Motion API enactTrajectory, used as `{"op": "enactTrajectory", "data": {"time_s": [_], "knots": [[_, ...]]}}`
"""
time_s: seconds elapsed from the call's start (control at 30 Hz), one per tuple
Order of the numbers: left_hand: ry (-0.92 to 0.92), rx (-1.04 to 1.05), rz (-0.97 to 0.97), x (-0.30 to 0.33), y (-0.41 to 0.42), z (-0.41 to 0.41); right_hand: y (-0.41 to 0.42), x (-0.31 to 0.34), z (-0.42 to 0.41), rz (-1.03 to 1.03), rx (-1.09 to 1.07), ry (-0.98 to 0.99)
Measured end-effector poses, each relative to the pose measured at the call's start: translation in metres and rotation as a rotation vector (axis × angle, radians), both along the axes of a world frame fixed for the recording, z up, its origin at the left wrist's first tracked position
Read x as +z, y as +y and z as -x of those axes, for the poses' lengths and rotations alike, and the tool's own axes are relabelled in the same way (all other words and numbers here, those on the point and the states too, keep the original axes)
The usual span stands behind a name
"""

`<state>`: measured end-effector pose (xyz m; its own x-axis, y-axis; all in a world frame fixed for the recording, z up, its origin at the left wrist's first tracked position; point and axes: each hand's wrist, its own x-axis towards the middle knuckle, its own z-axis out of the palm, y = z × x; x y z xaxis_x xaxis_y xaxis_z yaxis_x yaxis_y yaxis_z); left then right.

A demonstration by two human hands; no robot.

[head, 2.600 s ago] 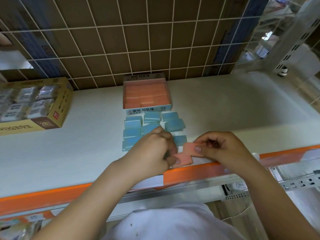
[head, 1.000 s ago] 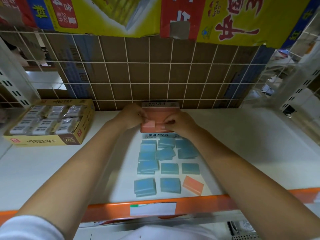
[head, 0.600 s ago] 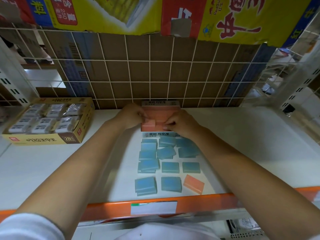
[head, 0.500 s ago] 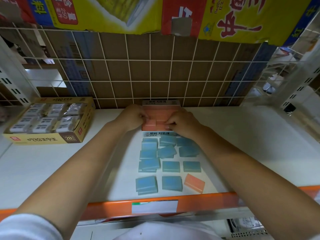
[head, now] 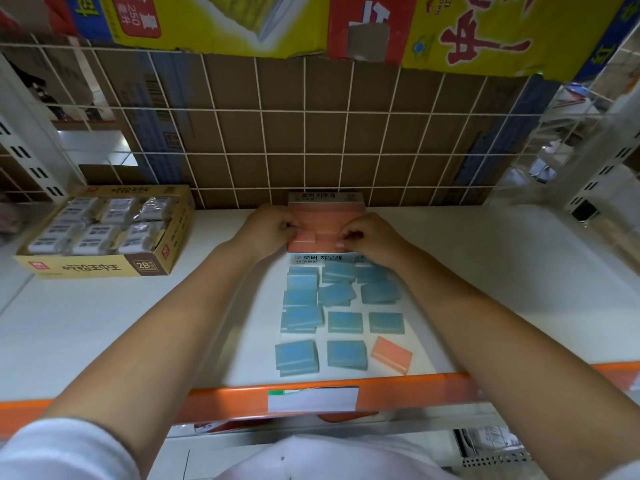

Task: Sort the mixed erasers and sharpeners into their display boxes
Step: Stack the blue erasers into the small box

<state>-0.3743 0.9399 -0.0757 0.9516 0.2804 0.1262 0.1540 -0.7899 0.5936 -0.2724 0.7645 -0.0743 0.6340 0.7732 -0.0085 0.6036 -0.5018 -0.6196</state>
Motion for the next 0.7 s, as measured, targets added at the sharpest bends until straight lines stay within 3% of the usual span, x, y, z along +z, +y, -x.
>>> {"op": "enactTrajectory", "data": {"time_s": [0.1, 0.3, 0.53, 0.7], "knots": [[-0.024, -0.028, -0.023, -0.001, -0.001, 0.003, 0.000, 0.001, 0.001, -0.018, 0.010, 0.003], [-0.190, -0.122, 0.008, 0.009, -0.008, 0.034, -0.025, 0.012, 0.025, -0.081, -0.097, -0.250], [-0.192, 0.019, 0.083, 0.016, -0.050, 0.114, -0.097, 0.019, 0.090, -0.196, -0.146, 0.171], [-0.014, 0.061, 0.145, 0.009, -0.077, 0.151, -0.132, -0.001, 0.106, -0.093, -0.156, 0.062]]}}
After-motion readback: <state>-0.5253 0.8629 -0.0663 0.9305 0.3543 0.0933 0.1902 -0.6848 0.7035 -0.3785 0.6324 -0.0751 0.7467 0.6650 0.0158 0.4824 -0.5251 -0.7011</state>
